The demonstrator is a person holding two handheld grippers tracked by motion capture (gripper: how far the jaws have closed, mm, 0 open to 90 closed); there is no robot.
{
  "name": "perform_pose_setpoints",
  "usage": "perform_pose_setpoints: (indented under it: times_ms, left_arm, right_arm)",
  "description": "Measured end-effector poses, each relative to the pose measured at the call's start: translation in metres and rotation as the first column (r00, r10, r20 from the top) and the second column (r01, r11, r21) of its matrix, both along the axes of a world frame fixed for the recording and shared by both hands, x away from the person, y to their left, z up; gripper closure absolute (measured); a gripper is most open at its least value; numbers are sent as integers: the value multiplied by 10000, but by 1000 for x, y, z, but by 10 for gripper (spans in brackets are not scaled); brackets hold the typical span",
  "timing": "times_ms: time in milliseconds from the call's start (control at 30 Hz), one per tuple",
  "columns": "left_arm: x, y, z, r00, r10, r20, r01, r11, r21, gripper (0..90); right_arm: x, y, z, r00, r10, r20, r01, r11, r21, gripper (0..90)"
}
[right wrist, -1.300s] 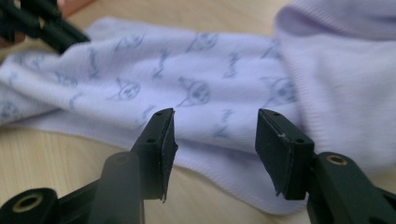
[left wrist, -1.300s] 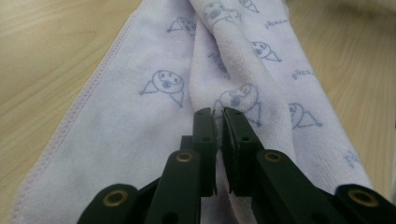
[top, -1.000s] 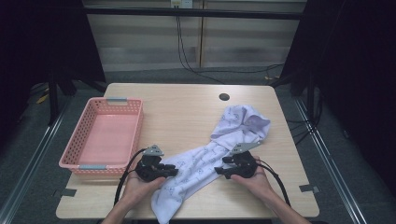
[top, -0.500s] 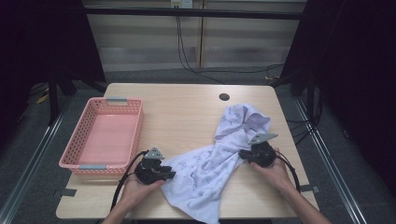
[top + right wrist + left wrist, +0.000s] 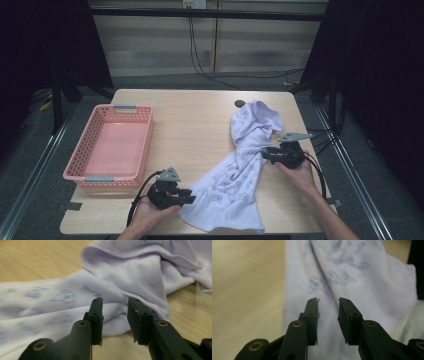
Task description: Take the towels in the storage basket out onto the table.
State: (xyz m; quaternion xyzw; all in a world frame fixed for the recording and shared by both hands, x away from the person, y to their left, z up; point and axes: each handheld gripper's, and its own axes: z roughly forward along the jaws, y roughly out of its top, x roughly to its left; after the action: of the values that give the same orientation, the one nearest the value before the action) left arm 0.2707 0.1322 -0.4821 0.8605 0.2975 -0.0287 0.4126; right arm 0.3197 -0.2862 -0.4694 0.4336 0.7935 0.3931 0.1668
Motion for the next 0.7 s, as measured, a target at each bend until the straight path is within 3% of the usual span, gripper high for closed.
perform_pose_setpoints:
  times_ms: [67, 133, 167, 233, 300, 433, 467, 567, 600, 633, 667, 700]
  left_arm:
    - [7, 0, -2, 10000, 83, 19, -83, 10000, 26, 683]
    - [11, -2, -4, 9999, 14, 122, -18, 9997, 264, 677]
    - [15, -6, -6, 9997, -59, 217, 50, 9990, 447, 656]
    - [19, -9, -7, 9997, -142, 198, 135, 9992, 372, 651]
    - [21, -14, -9, 9994, -190, 288, 176, 9987, 482, 644]
    - [19, -16, -15, 9987, -264, 434, 243, 9985, 488, 648]
    - [17, -16, -14, 9974, -351, 623, 309, 9974, 658, 646]
    - [17, -16, -16, 9972, -265, 698, 223, 9979, 606, 626]
    - [17, -15, -16, 9975, -266, 659, 218, 9972, 713, 570]
    - [17, -14, -17, 9973, -173, 711, 130, 9980, 612, 570]
    - [20, -10, -18, 9993, -149, 351, 141, 9996, 240, 518]
    - [20, -10, -18, 9993, -149, 351, 141, 9996, 240, 515]
  right_arm:
    - [-21, -3, 10, 9994, 347, -9, -346, 9993, 162, 701]
    - [-36, -3, 9, 9966, 786, -237, -778, 9964, 336, 718]
    - [-55, 2, -3, 9866, 1424, -797, -1404, 9897, 292, 737]
    - [-60, 6, -9, 9823, 1595, -982, -1578, 9871, 257, 737]
    - [-71, 23, -20, 9658, 2266, -1260, -2273, 9738, 92, 721]
    - [-68, 35, -19, 9568, 2704, -1068, -2698, 9627, 202, 701]
    - [-64, 40, -25, 9485, 2885, -1306, -2905, 9569, 38, 674]
    - [-63, 41, -28, 9478, 2904, -1317, -2920, 9564, 73, 634]
    - [-64, 41, -29, 9506, 2843, -1250, -2859, 9582, 46, 575]
    - [-64, 41, -29, 9506, 2843, -1250, -2859, 9582, 46, 575]
    - [-69, 43, -31, 9531, 2811, -1119, -2828, 9592, 1, 509]
    - [-69, 43, -31, 9531, 2811, -1119, -2828, 9592, 1, 509]
